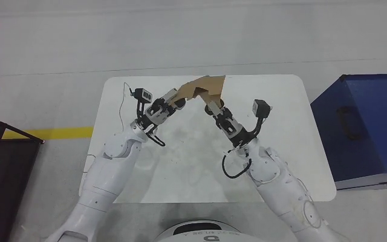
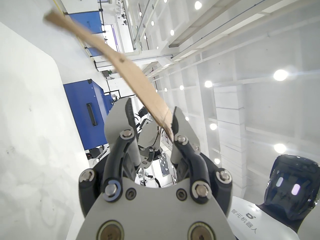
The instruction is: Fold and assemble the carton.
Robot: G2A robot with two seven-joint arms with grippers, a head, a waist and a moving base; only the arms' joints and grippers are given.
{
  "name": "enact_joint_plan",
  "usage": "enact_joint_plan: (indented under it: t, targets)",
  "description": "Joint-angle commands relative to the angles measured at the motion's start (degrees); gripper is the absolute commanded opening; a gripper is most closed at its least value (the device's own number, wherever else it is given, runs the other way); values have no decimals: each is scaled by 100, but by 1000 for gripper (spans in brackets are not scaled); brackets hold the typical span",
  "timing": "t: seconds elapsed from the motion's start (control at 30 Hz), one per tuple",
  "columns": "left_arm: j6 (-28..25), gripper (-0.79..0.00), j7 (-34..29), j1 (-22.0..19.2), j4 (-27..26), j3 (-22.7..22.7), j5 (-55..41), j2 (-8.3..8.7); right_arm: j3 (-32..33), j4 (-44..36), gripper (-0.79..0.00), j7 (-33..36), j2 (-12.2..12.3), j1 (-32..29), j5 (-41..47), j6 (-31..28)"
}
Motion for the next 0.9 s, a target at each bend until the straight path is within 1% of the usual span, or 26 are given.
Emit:
enact_joint_plan:
  t: [0.0,0.1,0.17,0.2,0.27,0.37,0.47,0.73,0.87]
  targets:
    - [41,0,7,75,91,-188,-34,32,111,-32,-785,435,44,30,-259,35]
    - [118,0,-7,214,135,-478,-45,88,350,-156,-785,1115,129,46,-774,154]
    - [179,0,-74,311,87,-686,-26,131,521,-308,-785,1790,204,105,-1222,178]
    - [192,0,-88,334,68,-748,-4,144,558,-365,-785,2016,228,124,-1390,152]
    - [218,0,-119,408,-29,-937,156,187,685,-609,-785,2879,319,197,-2107,13]
    - [206,0,-101,511,-180,-1121,332,226,897,-1004,-785,3382,408,188,-3164,56]
    - [216,0,-32,601,-292,-1222,310,239,1056,-1194,-785,3328,438,154,-3392,95]
    - [218,0,41,859,-595,-1310,345,252,1056,-1194,-785,3328,438,154,-3392,95]
    - [314,0,47,973,-802,-1414,391,272,1051,-1155,-785,3359,439,140,-3427,136]
